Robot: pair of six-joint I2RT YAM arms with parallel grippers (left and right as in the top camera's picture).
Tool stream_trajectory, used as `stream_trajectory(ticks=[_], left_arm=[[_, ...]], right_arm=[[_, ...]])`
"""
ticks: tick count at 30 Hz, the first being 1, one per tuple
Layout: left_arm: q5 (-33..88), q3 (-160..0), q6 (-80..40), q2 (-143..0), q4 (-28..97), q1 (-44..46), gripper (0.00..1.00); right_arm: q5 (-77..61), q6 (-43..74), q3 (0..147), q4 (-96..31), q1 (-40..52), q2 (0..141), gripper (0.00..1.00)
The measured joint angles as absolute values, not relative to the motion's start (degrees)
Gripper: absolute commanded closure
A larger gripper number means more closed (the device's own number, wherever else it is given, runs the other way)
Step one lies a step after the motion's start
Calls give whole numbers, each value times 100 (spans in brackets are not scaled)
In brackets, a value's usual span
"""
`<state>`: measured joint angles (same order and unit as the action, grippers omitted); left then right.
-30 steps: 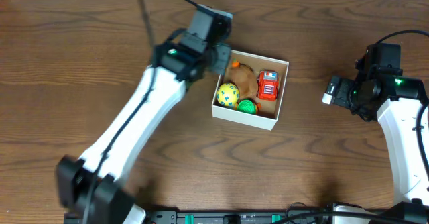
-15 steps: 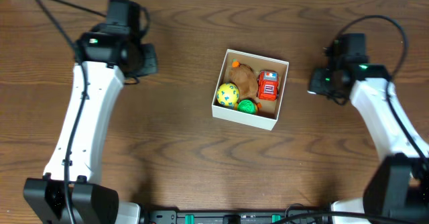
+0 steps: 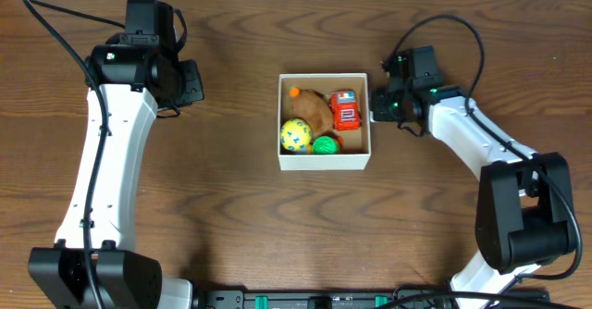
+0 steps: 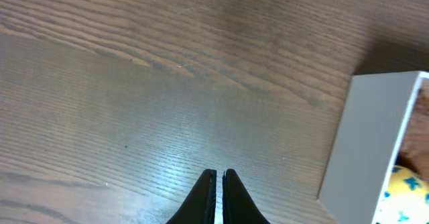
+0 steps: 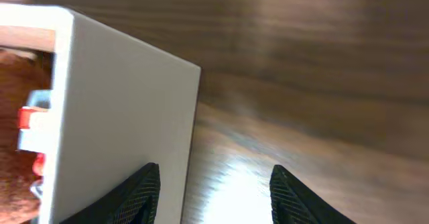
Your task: Pack container
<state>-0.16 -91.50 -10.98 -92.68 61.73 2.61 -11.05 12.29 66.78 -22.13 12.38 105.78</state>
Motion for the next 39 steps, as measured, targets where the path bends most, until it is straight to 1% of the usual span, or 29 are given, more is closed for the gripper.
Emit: stream_trajectory(ticks=[6, 10, 11, 12, 13, 14, 15, 19, 24, 31, 34, 39], left_arm=[[-16, -9150, -1096, -9268, 6204, 261, 93], [-16, -9150, -1096, -9268, 6239, 261, 92], [-16, -9150, -1096, -9268, 6239, 261, 91], [-19, -9150, -1094, -9268, 6235, 261, 83], [-14, -9150, -1127, -9268, 6233, 263, 57], [-14, -9150, -1098, -9268, 6233, 263, 21], [-10, -9150, -1103, -9268, 6230, 263, 2], [-1, -9150, -1118, -9268, 6152, 261, 2], [1, -9148, -1164, -9268, 6104, 261, 2], [10, -9085, -1046, -9105, 6276, 279, 2], [8, -8888, -1022, -8648, 6180, 340, 2], [32, -8143, -1002, -7111, 5662, 705, 2]], right_arm=[[-899, 1219, 6678, -2471, 1229, 10578, 39], [-397, 1247, 6676, -2753, 1028, 10530, 31], [-233, 1225, 6670, -2805, 937, 10473, 25], [-119, 1214, 6665, -2818, 860, 10398, 14], [40, 1085, 6661, -2827, 744, 10248, 1], [108, 1061, 6661, -2825, 701, 10162, 1], [189, 941, 6659, -2821, 624, 9996, 1], [401, 731, 6659, -2716, 438, 9185, 1], [484, 635, 6659, -2954, 320, 8449, 1], [561, 738, 6654, -4051, 180, 7950, 1], [733, 888, 6654, -4351, 180, 7564, 1], [1057, 1188, 6593, -4473, 193, 6390, 1]])
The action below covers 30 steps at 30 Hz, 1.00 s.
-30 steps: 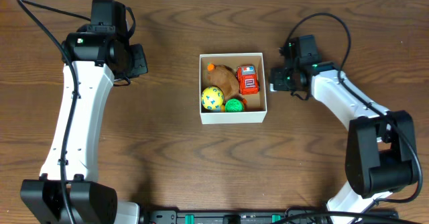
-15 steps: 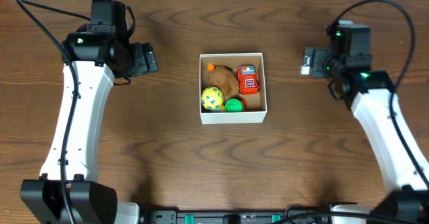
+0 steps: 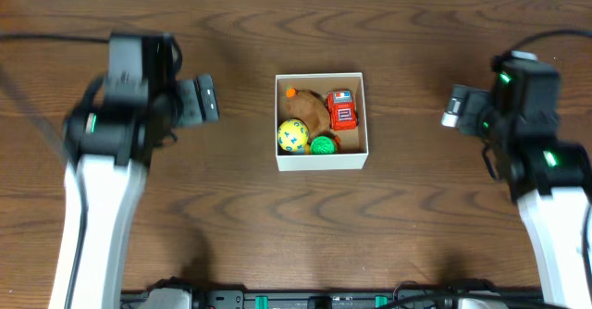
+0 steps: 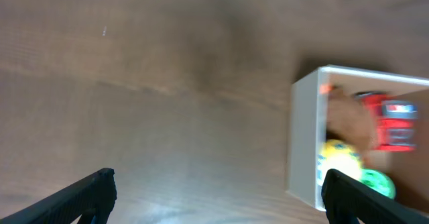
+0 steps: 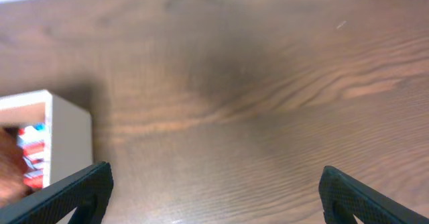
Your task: Pack container
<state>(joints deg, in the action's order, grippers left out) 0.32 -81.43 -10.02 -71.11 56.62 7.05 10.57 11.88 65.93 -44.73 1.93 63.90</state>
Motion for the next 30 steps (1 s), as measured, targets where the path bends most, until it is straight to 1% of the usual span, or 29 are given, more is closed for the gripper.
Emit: stream_trajectory(ticks=[6, 11, 14, 17, 20, 30], left_arm=[[69, -6744, -1004, -5057, 5282, 932, 2], [64, -5529, -1031, -3234, 5266, 945, 2], [-45, -4958, -1151, -2248, 5317, 945, 2], [-176, -4534, -1315, -1601, 5389, 945, 2], [-239, -4244, -1393, -1304, 5400, 945, 2], [-307, -4163, -1483, -1291, 5393, 945, 2]], right_arm=[[1319, 1363, 6053, -4598, 405, 4790, 1], [1400, 1511, 5196, -5078, 552, 3562, 1], [1404, 1614, 4757, -5317, 598, 3015, 1], [1422, 1680, 4515, -5363, 604, 2639, 1], [1444, 1737, 4436, -5428, 609, 2453, 1], [996, 1758, 4401, -5509, 615, 2447, 1]])
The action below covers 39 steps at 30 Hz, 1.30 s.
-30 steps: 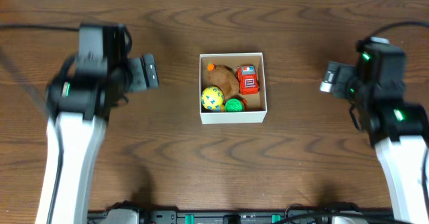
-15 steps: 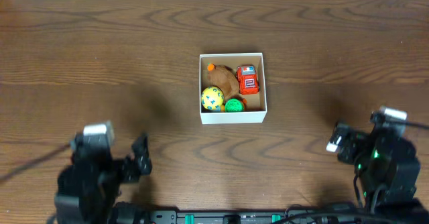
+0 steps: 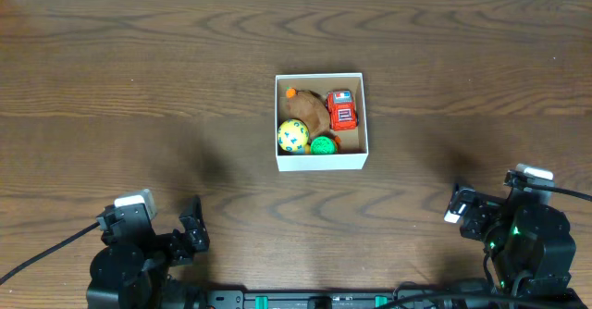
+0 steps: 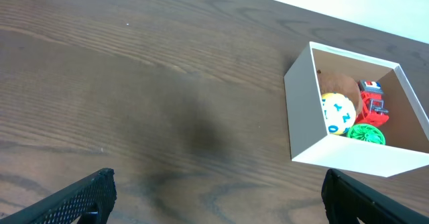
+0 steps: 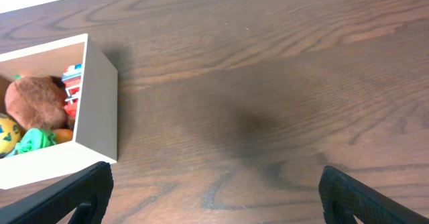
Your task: Pack container
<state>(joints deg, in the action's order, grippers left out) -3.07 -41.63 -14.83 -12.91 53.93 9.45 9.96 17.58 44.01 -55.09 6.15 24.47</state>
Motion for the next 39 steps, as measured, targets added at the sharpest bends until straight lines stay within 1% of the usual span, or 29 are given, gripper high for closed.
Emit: stream_trajectory(ticks=[17, 20, 25, 30, 34, 39], left_arm=[[-325, -4163, -1483, -1291, 5393, 945, 2], [-325, -4163, -1485, -1291, 5393, 945, 2], [-329, -4158, -1483, -1291, 5384, 945, 2], [-344, -4154, -1483, -1291, 5384, 945, 2], [-342, -4154, -1485, -1288, 5382, 945, 2], [-342, -4154, -1485, -1291, 5382, 945, 2]], right_arm=[[941, 1750, 4390, -5548, 615, 2447, 1], [932, 1737, 4222, -5363, 613, 2401, 1], [755, 1656, 3096, -4567, 613, 1715, 1], [375, 1599, 1887, -3837, 598, 469, 1], [235, 1455, 1345, -2731, 563, 123, 1], [75, 823, 812, -1026, 528, 82, 1]])
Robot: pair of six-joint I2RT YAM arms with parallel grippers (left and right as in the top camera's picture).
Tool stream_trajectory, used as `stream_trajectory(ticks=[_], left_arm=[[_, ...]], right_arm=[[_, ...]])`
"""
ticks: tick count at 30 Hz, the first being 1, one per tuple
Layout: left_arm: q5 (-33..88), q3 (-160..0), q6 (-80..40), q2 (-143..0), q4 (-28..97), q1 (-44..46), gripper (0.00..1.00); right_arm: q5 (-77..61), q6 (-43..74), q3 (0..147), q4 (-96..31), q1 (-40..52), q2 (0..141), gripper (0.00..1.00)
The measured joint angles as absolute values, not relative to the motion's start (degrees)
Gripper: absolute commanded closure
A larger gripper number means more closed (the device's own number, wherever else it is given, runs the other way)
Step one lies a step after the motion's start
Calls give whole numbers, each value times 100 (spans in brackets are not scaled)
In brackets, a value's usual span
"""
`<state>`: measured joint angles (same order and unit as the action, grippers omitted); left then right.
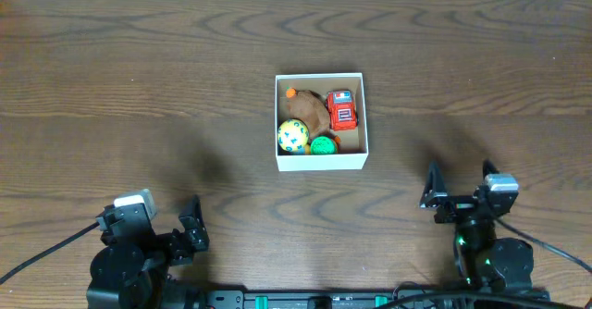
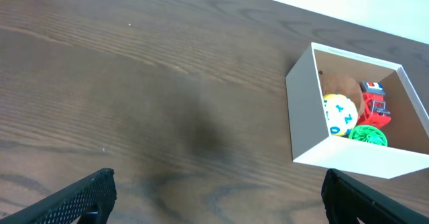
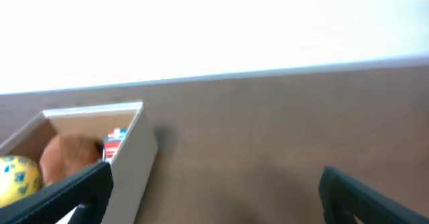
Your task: Pack container
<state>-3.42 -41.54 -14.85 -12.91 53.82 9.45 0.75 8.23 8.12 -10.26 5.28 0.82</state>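
Note:
A white open box (image 1: 322,162) stands mid-table, holding a yellow ball (image 1: 295,135), a brown plush (image 1: 315,114), a red toy car (image 1: 343,110) and a green ball (image 1: 323,145). My left gripper (image 1: 163,224) sits at the near left edge, far from the box, open and empty. Its wrist view shows the box (image 2: 306,120) ahead to the right, between widely spread fingers (image 2: 94,192). My right gripper (image 1: 460,194) is at the near right edge, open and empty. The box (image 3: 139,162) lies low at the left of its view.
Dark wooden tabletop (image 1: 185,87) runs all round the box. A pale wall (image 3: 214,29) fills the upper half of the right wrist view. The arm bases stand along the table's near edge.
The right gripper has tilted up and shifted slightly left at the near edge, so its view now looks level across the table. The left arm and the box are unchanged.
First the left gripper was shut left of the box and the right gripper stood open against its right wall. Then both were open and farther out from the box. Later both were back at the table's near edge, where they remain, open.

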Motion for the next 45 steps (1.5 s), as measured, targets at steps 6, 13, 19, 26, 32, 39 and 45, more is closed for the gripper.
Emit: stream_trajectory(ticks=[6, 13, 19, 26, 32, 39, 45], left_arm=[[-342, -4154, -1485, -1291, 5382, 945, 2], [-342, -4154, -1485, -1291, 5384, 945, 2], [-342, -4154, -1485, -1291, 5382, 945, 2], [-342, -4154, -1485, -1291, 5382, 945, 2], [-342, -4154, -1485, -1291, 5382, 945, 2], [-342, -4154, -1485, -1291, 5382, 945, 2], [-344, -4154, -1483, -1291, 5743, 819, 2]], right_arm=[[8, 82, 169, -202, 526, 62, 1], [-8, -283, 49, -405, 493, 69, 1], [-23, -362, 49, -405, 493, 69, 1], [-23, -364, 49, -405, 493, 69, 1], [-25, -364, 49, -405, 493, 69, 1], [-23, -364, 49, -405, 493, 69, 1], [-25, -364, 49, -405, 493, 69, 1]])
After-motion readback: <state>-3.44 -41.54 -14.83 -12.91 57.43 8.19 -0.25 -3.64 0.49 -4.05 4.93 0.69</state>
